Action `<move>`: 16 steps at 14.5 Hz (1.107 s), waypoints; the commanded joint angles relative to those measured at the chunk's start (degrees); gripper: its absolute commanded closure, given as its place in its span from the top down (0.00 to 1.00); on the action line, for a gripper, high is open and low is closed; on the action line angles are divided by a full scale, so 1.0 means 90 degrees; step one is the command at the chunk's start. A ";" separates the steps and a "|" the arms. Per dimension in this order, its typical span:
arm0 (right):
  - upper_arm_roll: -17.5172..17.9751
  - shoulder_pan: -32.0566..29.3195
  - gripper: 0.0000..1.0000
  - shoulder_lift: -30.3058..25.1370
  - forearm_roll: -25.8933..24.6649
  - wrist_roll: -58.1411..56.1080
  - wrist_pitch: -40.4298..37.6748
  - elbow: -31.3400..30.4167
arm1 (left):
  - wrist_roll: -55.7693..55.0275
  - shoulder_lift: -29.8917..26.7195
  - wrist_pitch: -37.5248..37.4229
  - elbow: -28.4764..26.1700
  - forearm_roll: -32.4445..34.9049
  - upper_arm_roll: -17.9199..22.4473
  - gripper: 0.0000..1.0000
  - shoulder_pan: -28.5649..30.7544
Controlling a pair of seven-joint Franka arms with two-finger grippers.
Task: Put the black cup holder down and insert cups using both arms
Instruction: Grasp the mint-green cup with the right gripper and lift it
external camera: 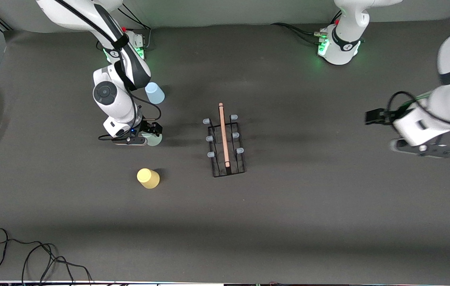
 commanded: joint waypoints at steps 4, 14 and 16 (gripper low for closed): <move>-0.0054 0.0036 0.02 -0.0028 0.0078 -0.0264 0.0355 -0.0259 | 0.0229 -0.0532 0.0077 -0.0154 0.0104 -0.0026 1.00 0.0420; -0.0044 0.0055 0.00 -0.1337 0.1055 0.0583 -0.2736 0.1348 | 0.0229 -0.1011 0.0644 -0.0720 0.0280 0.1576 1.00 -0.1172; 0.0024 0.0075 0.00 -0.1279 0.1055 0.1168 -0.3364 0.2023 | 0.0238 -0.1001 0.0605 -0.0643 0.0260 0.1537 1.00 -0.1133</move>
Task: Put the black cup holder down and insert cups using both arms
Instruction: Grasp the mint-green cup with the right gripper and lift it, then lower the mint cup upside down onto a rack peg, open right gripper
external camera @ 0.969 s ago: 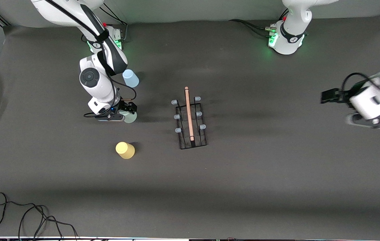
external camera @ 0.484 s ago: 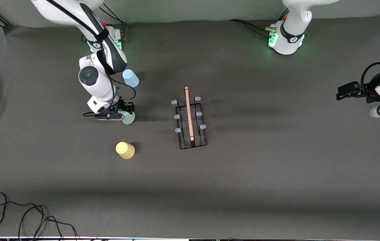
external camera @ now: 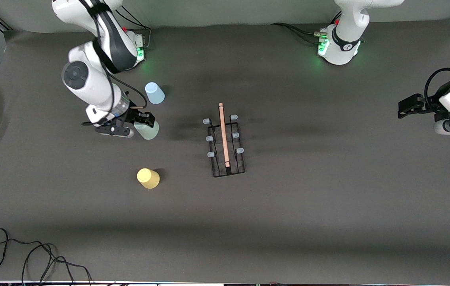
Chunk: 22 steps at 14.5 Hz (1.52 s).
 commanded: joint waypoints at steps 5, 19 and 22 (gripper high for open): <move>0.0038 0.1340 0.00 0.0878 -0.0014 0.2841 -0.0638 0.1824 | 0.0047 -0.0193 0.0050 -0.0050 0.0046 0.0019 1.00 -0.0096; 0.0028 0.2475 0.00 0.2539 -0.0738 0.4358 -0.0266 0.2715 | -0.0217 -0.0222 0.0021 0.0009 0.0026 0.0009 1.00 -0.0106; 0.0028 0.2466 1.00 0.2608 -0.0747 0.4358 -0.0218 0.2715 | -0.0217 -0.0203 -0.0038 0.0009 0.0045 0.0010 1.00 -0.0125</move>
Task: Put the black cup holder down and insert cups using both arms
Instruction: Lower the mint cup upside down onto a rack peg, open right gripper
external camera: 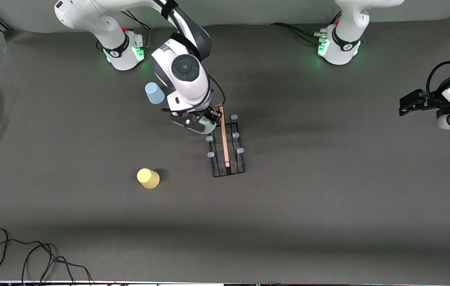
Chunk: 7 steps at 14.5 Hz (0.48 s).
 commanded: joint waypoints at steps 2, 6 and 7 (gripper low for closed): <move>-0.0084 0.0072 1.00 0.0111 -0.0132 0.0183 0.0024 0.0168 | -0.0119 -0.0076 -0.0047 -0.0009 0.0046 0.0032 1.00 -0.0087; -0.0317 0.0004 1.00 -0.0171 -0.0132 -0.0031 -0.0073 0.0188 | -0.0041 -0.0037 -0.0126 0.0109 0.0115 0.0042 1.00 -0.0077; -0.0531 0.0004 1.00 -0.0259 -0.0123 -0.0409 -0.0141 0.0188 | -0.0041 -0.0028 -0.0116 0.0109 0.0115 0.0042 1.00 -0.0077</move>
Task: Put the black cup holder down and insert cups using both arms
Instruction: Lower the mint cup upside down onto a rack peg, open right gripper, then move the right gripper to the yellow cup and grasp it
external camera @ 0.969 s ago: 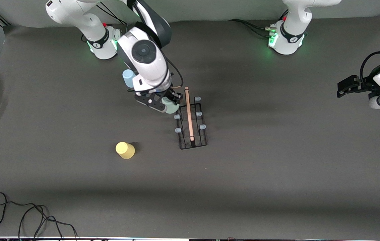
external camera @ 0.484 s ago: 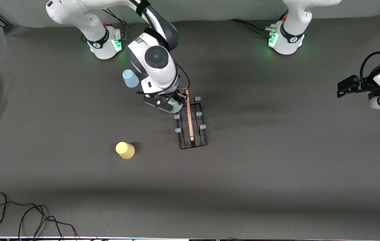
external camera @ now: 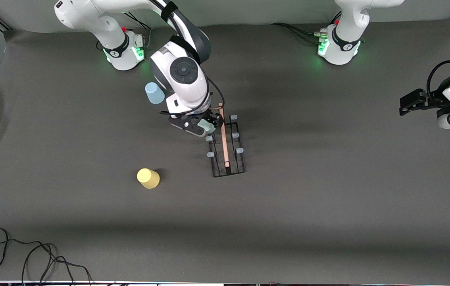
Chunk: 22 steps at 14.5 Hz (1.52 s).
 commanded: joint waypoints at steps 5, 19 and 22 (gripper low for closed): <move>-0.1496 -0.0022 1.00 -0.0330 0.0036 -0.2465 -0.0301 0.0047 | -0.0048 0.0041 0.0003 0.0049 0.0133 0.0040 1.00 -0.0082; -0.1693 -0.1214 1.00 0.1593 0.0768 -0.5067 0.2296 0.0008 | -0.0087 -0.0027 0.0111 -0.0068 0.0201 0.0030 1.00 -0.0121; -0.1693 -0.1214 1.00 0.1750 0.0789 -0.5165 0.2453 -0.0012 | -0.0097 -0.0027 0.0111 -0.0059 0.0201 0.0020 1.00 -0.0131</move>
